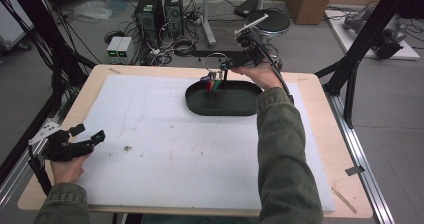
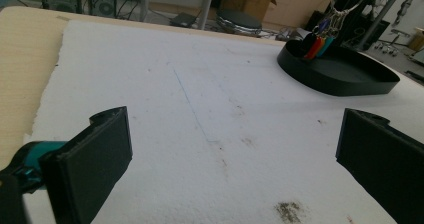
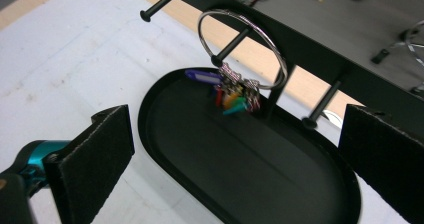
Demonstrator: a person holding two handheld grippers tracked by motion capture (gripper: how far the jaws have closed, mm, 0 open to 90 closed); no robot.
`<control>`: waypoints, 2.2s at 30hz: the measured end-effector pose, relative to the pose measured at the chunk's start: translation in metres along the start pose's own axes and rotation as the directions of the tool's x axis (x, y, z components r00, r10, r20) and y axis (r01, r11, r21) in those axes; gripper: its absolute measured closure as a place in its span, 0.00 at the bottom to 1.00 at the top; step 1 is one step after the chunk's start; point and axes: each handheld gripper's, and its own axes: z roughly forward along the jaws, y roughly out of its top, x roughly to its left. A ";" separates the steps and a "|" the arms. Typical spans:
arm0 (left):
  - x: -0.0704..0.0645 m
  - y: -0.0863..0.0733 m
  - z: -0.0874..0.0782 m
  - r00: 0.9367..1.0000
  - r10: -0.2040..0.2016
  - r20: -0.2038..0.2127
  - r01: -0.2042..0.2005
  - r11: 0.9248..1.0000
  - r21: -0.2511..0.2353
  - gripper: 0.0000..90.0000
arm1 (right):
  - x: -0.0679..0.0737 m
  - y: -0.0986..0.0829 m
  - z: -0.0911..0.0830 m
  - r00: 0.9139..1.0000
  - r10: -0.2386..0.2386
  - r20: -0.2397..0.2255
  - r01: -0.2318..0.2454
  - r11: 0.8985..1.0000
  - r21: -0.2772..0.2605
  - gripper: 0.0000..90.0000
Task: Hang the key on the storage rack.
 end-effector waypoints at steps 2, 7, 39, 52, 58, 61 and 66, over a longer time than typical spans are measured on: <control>-0.001 0.000 0.000 1.000 0.007 -0.005 -0.007 1.000 0.003 0.02 | 0.005 -0.001 -0.005 1.000 -0.017 0.019 0.017 1.000 0.005 0.00; -0.001 0.000 -0.001 1.000 0.008 -0.002 -0.008 1.000 0.003 0.02 | 0.014 -0.001 -0.023 0.999 -0.027 0.046 0.028 0.999 -0.018 0.00; -0.002 0.001 0.000 1.000 0.002 -0.002 -0.002 1.000 0.002 0.02 | -0.018 -0.095 -0.087 0.992 0.106 0.070 -0.102 0.993 -0.067 0.01; -0.003 0.000 0.000 1.000 0.007 0.008 -0.007 1.000 0.008 0.02 | -0.020 -0.140 -0.085 0.988 0.139 0.073 -0.133 0.987 -0.087 0.01; -0.003 0.000 0.000 1.000 0.006 0.006 -0.006 1.000 0.008 0.02 | -0.014 -0.160 -0.082 0.987 0.148 0.069 -0.140 0.985 -0.101 0.01; -0.003 0.000 0.000 1.000 0.004 0.008 -0.004 1.000 0.007 0.02 | -0.011 -0.168 -0.079 0.986 0.151 0.071 -0.144 0.984 -0.104 0.01; -0.003 0.000 0.001 1.000 0.007 0.008 -0.007 1.000 0.011 0.02 | -0.008 -0.180 -0.074 0.983 0.169 0.068 -0.161 0.981 -0.110 0.01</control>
